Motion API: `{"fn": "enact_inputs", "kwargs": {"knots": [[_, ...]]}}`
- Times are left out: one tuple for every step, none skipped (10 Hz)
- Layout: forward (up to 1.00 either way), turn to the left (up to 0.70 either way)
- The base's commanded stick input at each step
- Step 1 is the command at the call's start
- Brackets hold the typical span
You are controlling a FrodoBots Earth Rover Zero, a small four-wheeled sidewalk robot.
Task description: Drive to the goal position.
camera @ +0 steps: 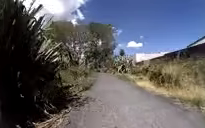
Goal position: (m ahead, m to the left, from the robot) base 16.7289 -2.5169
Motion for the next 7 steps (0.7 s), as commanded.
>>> {"fn": "enact_inputs", "kwargs": {"knots": [[0.7,-0.03],[0.7,-0.02],[0.7,-0.01],[0.7,0.0],[0.7,0.0],[0.7,0.0],[0.7,0.0]]}}
